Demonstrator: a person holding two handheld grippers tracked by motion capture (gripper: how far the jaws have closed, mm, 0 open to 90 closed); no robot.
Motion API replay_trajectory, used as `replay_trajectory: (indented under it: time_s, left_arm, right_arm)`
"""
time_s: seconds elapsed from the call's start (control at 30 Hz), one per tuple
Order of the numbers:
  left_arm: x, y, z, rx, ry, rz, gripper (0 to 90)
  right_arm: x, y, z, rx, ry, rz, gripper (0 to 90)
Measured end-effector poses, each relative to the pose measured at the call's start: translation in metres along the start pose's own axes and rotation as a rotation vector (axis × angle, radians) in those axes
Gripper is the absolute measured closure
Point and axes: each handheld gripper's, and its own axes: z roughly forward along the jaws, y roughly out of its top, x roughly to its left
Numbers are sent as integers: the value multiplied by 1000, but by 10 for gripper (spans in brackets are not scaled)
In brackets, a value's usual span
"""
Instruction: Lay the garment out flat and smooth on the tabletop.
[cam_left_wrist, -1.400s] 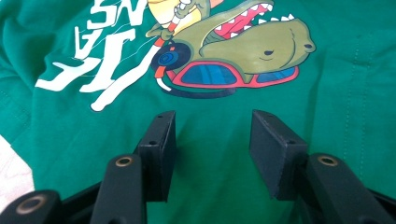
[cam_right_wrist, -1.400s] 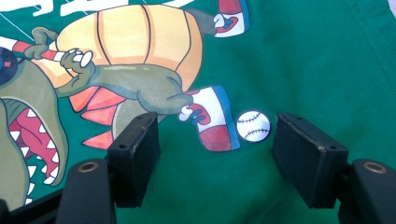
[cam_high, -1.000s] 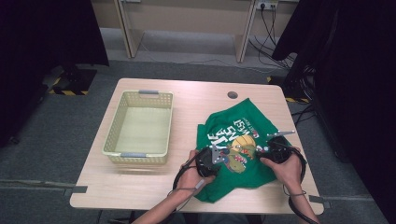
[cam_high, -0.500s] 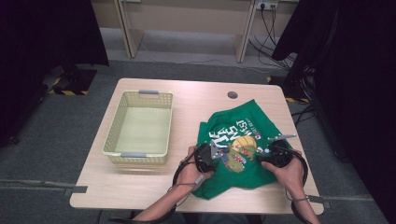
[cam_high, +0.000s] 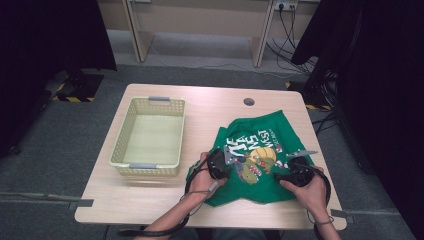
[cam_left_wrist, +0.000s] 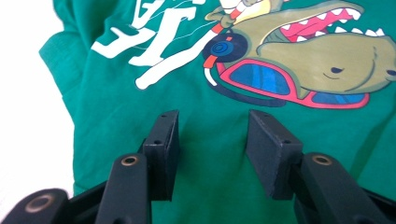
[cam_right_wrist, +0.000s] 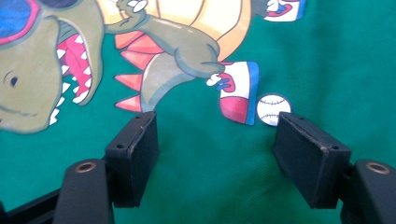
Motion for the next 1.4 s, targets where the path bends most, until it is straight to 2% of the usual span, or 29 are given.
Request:
replay_trajectory:
  time_s: [0.37,0.43,0.5,0.6,0.8,0.93,1.07,1.23,1.4]
  left_arm:
    - [5,2,3,3,23,-11,523]
    - [5,2,3,-6,41,-25,453]
    - [3,3,1,-23,46,-35,413]
    - [-4,5,-1,-40,43,-43,327]
    - [-14,9,-4,-64,19,-38,259]
    - [-16,10,-3,-58,-3,-31,239]
    - [-20,9,1,-39,-18,-18,256]
    - [-20,8,6,-25,-16,-33,272]
    - [-18,9,6,-18,-16,-28,301]
  right_arm:
    - [10,-8,-6,10,12,-22,303]
    - [8,-5,-7,29,22,-36,303]
    - [5,-1,-9,4,22,-40,301]
    - [-2,6,-11,-15,17,-19,297]
    - [-17,23,-3,-20,5,23,282]
    - [-24,26,5,-10,3,37,279]
    - [-29,26,11,3,3,38,277]
    - [-30,23,14,8,6,35,277]
    - [-29,21,13,8,0,24,280]
